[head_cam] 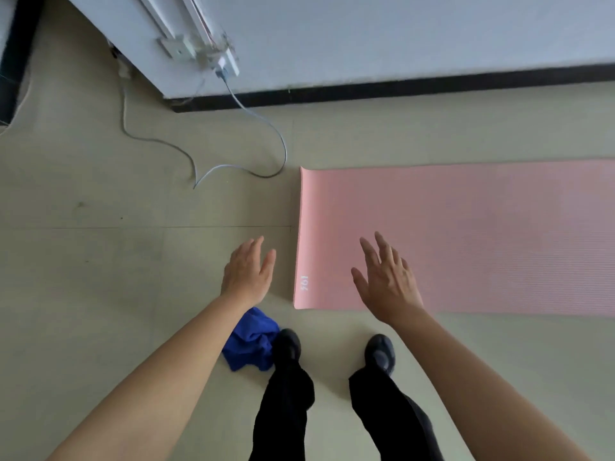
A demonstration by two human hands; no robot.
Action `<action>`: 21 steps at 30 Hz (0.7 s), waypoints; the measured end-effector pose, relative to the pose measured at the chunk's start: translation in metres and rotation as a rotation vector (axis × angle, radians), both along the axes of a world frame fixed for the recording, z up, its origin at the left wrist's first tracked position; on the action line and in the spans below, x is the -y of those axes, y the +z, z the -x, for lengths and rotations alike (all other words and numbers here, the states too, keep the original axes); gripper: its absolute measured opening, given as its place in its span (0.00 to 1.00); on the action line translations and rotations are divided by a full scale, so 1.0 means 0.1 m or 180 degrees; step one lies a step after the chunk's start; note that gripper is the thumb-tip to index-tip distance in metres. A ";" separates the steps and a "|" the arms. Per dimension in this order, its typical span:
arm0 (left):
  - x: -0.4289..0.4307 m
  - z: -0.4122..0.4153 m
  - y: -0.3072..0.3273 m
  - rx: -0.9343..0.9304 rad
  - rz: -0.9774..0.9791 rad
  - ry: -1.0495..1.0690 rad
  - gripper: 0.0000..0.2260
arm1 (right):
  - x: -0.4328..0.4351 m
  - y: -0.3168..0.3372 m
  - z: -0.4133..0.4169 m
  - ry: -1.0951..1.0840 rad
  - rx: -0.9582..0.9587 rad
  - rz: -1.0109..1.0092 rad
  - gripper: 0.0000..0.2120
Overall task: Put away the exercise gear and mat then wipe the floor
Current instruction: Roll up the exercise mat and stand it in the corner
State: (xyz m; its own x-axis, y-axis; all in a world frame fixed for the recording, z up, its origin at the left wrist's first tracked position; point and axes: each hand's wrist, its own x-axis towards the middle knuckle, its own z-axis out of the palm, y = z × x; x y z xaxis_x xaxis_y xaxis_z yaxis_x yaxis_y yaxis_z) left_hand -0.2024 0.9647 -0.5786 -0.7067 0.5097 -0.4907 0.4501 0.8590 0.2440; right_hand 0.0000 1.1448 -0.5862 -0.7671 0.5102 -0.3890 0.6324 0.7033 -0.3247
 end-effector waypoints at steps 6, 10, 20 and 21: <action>0.00 0.62 -2.33 0.0275 0.0029 -0.0046 0.23 | 0.50 -2.01 0.48 -0.0204 0.0238 0.0281 0.30; 0.01 0.86 -3.51 0.0311 -0.0050 0.0131 0.22 | 0.89 -3.18 0.77 0.0150 0.0136 0.0358 0.29; -0.47 1.34 -5.15 0.0357 -0.0399 0.0552 0.21 | 1.14 -5.31 1.15 0.1856 -0.0721 0.0108 0.29; -0.57 1.36 -5.23 0.0693 -0.0488 0.0663 0.27 | 1.03 -5.40 1.09 0.1662 -0.0801 0.0087 0.29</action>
